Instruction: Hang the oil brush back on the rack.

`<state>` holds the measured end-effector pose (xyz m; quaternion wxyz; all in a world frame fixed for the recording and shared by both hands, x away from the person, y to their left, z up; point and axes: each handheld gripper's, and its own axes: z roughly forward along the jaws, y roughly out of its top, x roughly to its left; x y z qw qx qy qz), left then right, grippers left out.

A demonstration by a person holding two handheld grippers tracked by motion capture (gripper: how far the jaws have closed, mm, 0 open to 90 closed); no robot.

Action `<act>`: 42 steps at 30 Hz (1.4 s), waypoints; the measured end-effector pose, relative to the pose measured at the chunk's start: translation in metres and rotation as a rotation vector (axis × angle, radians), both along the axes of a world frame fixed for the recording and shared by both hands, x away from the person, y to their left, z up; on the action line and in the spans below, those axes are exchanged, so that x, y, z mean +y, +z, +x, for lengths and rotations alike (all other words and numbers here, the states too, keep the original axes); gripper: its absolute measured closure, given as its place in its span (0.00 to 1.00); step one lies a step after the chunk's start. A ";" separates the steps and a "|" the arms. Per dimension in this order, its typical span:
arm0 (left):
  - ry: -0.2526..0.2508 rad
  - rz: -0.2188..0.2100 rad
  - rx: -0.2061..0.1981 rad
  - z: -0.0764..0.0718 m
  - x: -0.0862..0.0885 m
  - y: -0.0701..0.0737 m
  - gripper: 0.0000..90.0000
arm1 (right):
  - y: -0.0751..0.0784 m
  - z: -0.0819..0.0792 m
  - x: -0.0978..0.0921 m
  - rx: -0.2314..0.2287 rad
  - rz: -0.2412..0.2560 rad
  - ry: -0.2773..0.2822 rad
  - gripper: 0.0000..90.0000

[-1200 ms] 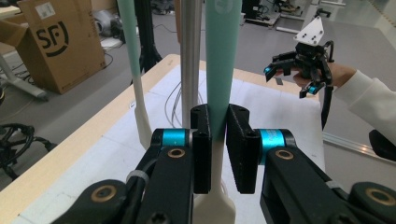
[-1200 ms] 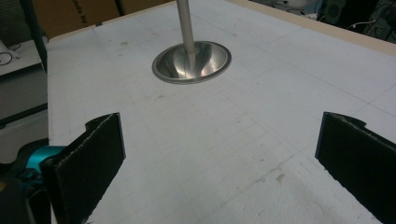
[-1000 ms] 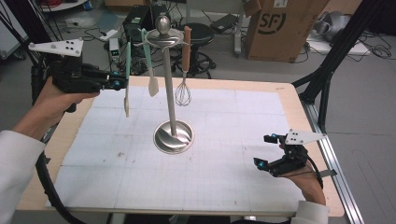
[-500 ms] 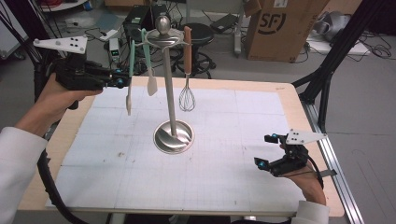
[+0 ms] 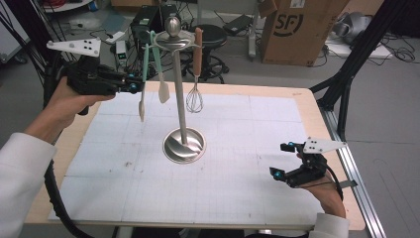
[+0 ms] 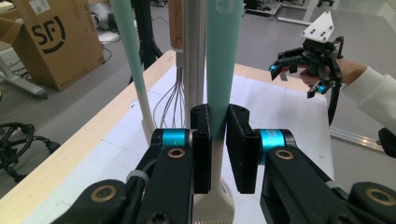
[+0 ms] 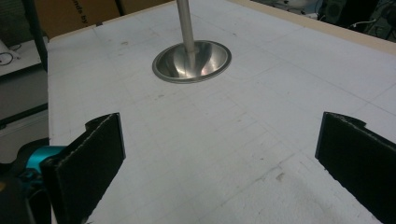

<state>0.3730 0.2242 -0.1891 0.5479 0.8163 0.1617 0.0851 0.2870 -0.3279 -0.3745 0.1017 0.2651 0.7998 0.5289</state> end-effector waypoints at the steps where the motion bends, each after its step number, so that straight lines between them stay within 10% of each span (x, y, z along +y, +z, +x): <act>1: 0.002 0.000 0.000 0.000 -0.001 0.000 0.89 | 0.000 0.000 0.000 0.000 0.000 0.000 0.00; 8: 0.022 -0.016 -0.013 0.000 -0.007 -0.007 0.87 | 0.000 0.001 0.000 -0.004 0.000 0.004 0.00; 20: 0.103 0.001 -0.017 -0.028 0.013 -0.047 0.22 | 0.004 0.000 0.002 -0.018 0.009 0.006 0.00; 26: 0.147 0.003 -0.034 -0.041 0.026 -0.070 0.07 | 0.004 -0.002 0.003 -0.017 0.004 0.010 0.00; 42: 0.137 -0.007 -0.045 -0.067 0.039 -0.127 0.02 | 0.003 -0.004 0.001 -0.015 0.006 0.002 0.00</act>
